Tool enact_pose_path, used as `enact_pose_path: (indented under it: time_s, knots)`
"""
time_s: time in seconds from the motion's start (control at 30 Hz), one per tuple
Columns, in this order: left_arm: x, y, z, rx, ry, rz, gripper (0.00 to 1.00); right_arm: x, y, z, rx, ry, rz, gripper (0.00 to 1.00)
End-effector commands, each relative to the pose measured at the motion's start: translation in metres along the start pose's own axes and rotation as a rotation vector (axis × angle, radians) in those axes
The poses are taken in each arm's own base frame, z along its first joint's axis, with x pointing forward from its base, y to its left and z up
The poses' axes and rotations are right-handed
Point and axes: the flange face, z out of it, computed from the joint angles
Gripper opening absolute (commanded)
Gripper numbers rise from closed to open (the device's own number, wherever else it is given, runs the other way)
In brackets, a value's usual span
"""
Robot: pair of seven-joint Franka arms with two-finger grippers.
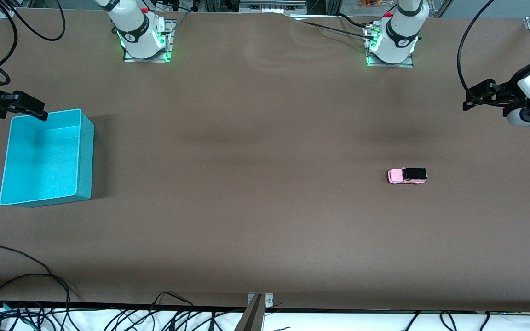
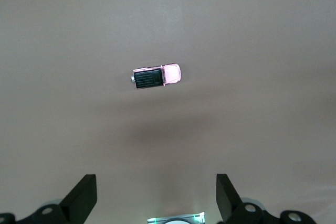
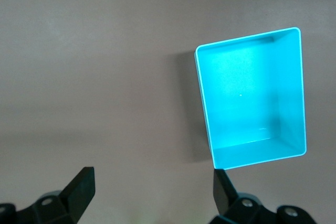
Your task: Wind and store pink jeep toy
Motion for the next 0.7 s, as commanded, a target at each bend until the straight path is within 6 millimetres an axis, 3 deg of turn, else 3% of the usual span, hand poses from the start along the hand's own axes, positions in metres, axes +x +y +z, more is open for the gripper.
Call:
enact_pose_path:
  time_s: [0.0, 0.33, 0.67]
  knots:
    - [0.0, 0.001, -0.004, 0.025, -0.013, -0.001, 1.0, 0.002, -0.001, -0.005, -0.017, -0.003, -0.003, 1.0]
    - [0.0, 0.0, -0.003, 0.025, -0.015, -0.001, 1.0, 0.003, -0.001, -0.005, -0.014, -0.003, 0.003, 1.0]
    - [0.001, 0.001, 0.013, 0.024, -0.033, -0.003, 1.0, 0.003, 0.0, -0.005, -0.017, -0.001, 0.007, 1.0]
